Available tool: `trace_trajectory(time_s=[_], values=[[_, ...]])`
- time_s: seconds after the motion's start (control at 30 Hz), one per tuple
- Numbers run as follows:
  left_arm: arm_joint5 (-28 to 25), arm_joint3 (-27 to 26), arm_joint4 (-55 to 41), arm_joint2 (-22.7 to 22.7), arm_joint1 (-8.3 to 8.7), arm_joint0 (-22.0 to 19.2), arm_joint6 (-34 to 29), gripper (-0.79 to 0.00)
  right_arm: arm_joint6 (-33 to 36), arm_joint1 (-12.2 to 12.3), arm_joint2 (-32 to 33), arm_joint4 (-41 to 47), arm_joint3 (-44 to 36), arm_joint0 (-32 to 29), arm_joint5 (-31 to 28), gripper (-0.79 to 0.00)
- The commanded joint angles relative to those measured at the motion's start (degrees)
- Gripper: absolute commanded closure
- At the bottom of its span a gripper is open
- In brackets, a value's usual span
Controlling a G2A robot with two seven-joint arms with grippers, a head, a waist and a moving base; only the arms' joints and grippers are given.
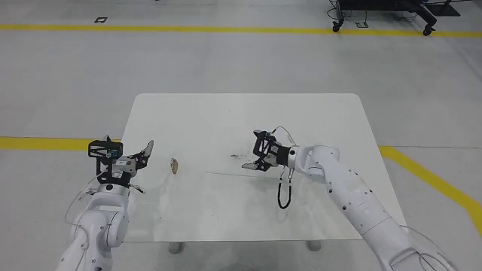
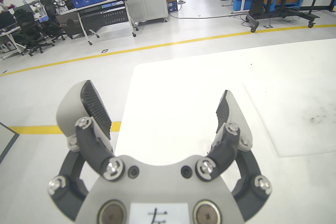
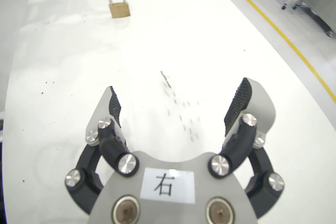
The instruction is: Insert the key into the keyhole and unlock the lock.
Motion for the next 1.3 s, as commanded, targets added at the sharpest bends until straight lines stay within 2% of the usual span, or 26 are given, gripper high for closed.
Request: trace_trajectory(time_s=[0.0, 0.1, 0.13, 0.17, 0.2, 0.23, 0.57, 0.73, 0.8, 0.9, 0.93, 0.97, 1.27], values=[[0.0, 0.0, 0.0, 0.0, 0.0, 0.0, 0.0, -0.785, -1.7, -0.9, -3.3, -1.9, 3.6, 3.7, -1.3, -0.785], [0.0, 0.0, 0.0, 0.0, 0.0, 0.0, 0.0, -0.785, -3.7, -2.3, -6.6, -2.5, 8.3, 7.4, -3.0, -0.785], [0.0, 0.0, 0.0, 0.0, 0.0, 0.0, 0.0, -0.785, -3.7, -2.9, -7.9, -2.7, 9.7, 8.7, -4.1, -0.686], [0.0, 0.0, 0.0, 0.0, 0.0, 0.0, 0.0, -0.785, -3.3, -3.4, -9.0, -2.9, 11.3, 9.9, -4.5, -0.548], [0.0, 0.0, 0.0, 0.0, 0.0, 0.0, 0.0, -0.785, -3.0, -4.1, -10.1, -2.8, 12.7, 10.9, -4.7, -0.449], [0.0, 0.0, 0.0, 0.0, 0.0, 0.0, 0.0, -0.785, -2.7, -4.7, -11.2, -2.5, 14.2, 11.9, -5.0, -0.388], [0.0, 0.0, 0.0, 0.0, 0.0, 0.0, 0.0, -0.785, -0.1, -9.5, -17.3, -0.8, 24.4, 17.3, -3.2, -0.314], [0.0, 0.0, 0.0, 0.0, 0.0, 0.0, 0.0, -0.785, -0.3, -11.2, -18.8, -0.1, 27.8, 18.5, -1.9, -0.348], [0.0, 0.0, 0.0, 0.0, 0.0, 0.0, 0.0, -0.785, -0.2, -11.8, -19.3, 0.0, 29.0, 19.0, -1.6, -0.329], [0.0, 0.0, 0.0, 0.0, 0.0, 0.0, 0.0, -0.785, -0.7, -12.6, -19.9, 0.2, 30.4, 19.8, -1.3, -0.2], [0.0, 0.0, 0.0, 0.0, 0.0, 0.0, 0.0, -0.785, -1.2, -12.8, -20.0, 0.1, 30.7, 20.0, -1.3, -0.065], [0.0, 0.0, 0.0, 0.0, 0.0, 0.0, 0.0, -0.785, -1.9, -13.0, -20.2, 0.0, 31.0, 20.2, -1.5, 0.0], [0.0, 0.0, 0.0, 0.0, 0.0, 0.0, 0.0, -0.785, -4.9, -13.9, -21.2, -1.7, 34.1, 21.2, -1.7, 0.0]])
